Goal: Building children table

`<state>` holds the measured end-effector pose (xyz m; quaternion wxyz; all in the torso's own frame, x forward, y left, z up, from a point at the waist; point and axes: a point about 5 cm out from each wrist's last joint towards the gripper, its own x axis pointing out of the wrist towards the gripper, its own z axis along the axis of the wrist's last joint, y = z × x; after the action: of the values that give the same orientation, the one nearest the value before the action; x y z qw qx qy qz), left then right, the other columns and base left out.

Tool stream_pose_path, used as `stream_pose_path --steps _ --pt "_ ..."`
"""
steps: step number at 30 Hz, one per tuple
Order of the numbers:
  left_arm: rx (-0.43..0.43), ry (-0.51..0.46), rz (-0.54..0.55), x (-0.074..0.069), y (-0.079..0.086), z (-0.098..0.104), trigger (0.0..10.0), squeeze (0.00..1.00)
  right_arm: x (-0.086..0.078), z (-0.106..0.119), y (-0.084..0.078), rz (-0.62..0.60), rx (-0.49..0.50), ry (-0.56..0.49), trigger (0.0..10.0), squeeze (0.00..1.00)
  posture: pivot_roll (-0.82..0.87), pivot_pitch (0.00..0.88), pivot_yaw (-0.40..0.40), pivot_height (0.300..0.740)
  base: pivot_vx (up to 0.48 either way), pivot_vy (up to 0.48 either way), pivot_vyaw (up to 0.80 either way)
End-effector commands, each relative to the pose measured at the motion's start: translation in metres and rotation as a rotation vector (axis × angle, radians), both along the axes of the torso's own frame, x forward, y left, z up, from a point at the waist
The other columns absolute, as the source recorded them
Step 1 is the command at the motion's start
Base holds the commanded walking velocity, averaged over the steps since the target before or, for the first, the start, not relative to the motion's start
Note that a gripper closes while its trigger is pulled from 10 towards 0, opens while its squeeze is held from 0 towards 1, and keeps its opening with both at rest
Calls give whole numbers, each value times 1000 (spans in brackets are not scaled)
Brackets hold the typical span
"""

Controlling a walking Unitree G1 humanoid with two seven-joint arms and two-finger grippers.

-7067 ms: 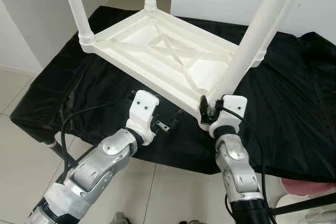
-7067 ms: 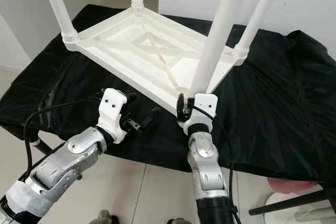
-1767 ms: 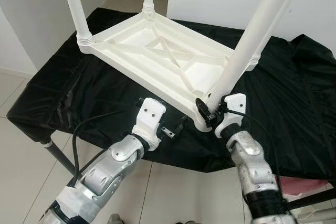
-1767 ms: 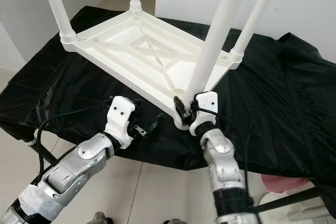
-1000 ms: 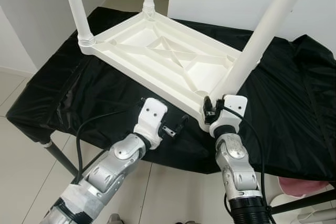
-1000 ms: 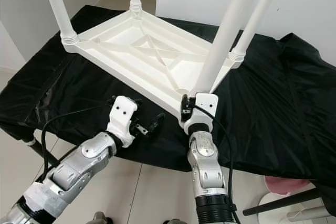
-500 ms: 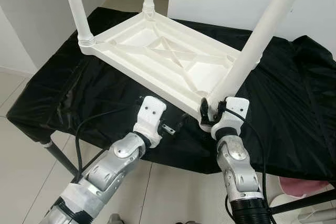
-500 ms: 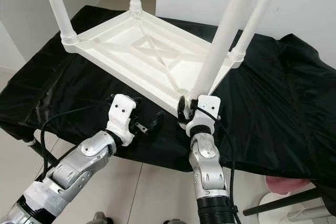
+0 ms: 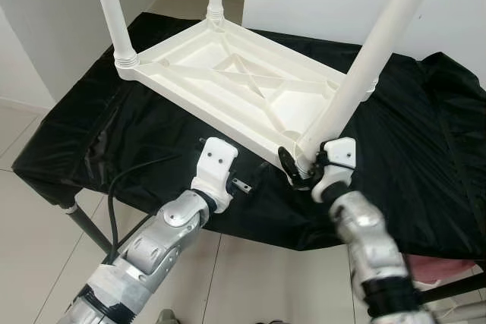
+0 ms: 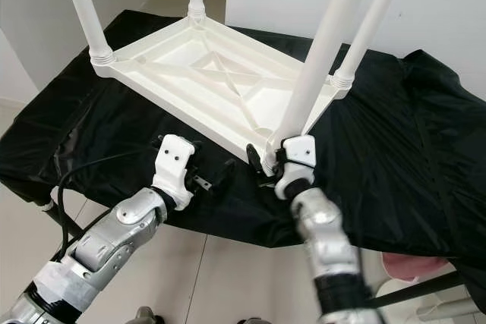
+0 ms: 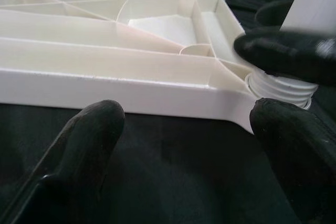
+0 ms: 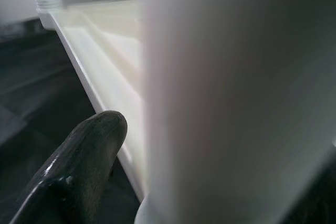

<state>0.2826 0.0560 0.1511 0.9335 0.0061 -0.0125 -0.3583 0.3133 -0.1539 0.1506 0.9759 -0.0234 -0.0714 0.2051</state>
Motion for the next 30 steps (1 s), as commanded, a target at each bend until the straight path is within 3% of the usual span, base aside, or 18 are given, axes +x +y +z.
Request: stream_pose_path --steps 1,6,7,8,9,19,20,21,22,30 --pt "19 17 -201 -5 -8 -2 10000 0 -1 -6 3 68 -27 20 10000 0 10 62 -54 740 0 0 0" --pt "-4 13 -202 -3 -9 1 10000 0 0 -9 1 192 -124 38 10000 0 6 60 -61 740 0 0 0" --pt "-9 11 -200 -3 -10 2 10000 0 1 -12 -1 219 -130 53 2353 0 4 58 -63 740 0 0 0" --pt "-9 11 -200 -3 -10 2 10000 0 1 -12 -1 219 -130 53 2353 0 4 58 -63 740 0 0 0" --pt "-11 7 -197 -3 -11 2 10000 0 0 -14 -3 249 -132 67 0 0 4 58 -63 740 0 0 0" --pt "-4 12 -190 -3 -10 1 10000 0 -2 -22 -11 259 -123 89 0 0 5 50 -61 740 0 0 0" --pt "2 8 -189 -2 -9 1 10000 0 -2 -23 -11 244 -115 89 4824 0 4 45 -55 740 0 0 0" --pt "2 8 -189 -2 -9 1 10000 0 -2 -23 -11 244 -115 89 4824 0 4 45 -55 740 0 0 0" --pt "3 7 -188 -1 -9 1 10000 0 -2 -23 -11 238 -113 88 10000 0 4 45 -55 740 0 0 0" --pt "36 -40 -198 -1 -8 -2 10000 0 -1 -26 -3 126 -16 102 10000 0 -3 36 -46 740 0 0 0"
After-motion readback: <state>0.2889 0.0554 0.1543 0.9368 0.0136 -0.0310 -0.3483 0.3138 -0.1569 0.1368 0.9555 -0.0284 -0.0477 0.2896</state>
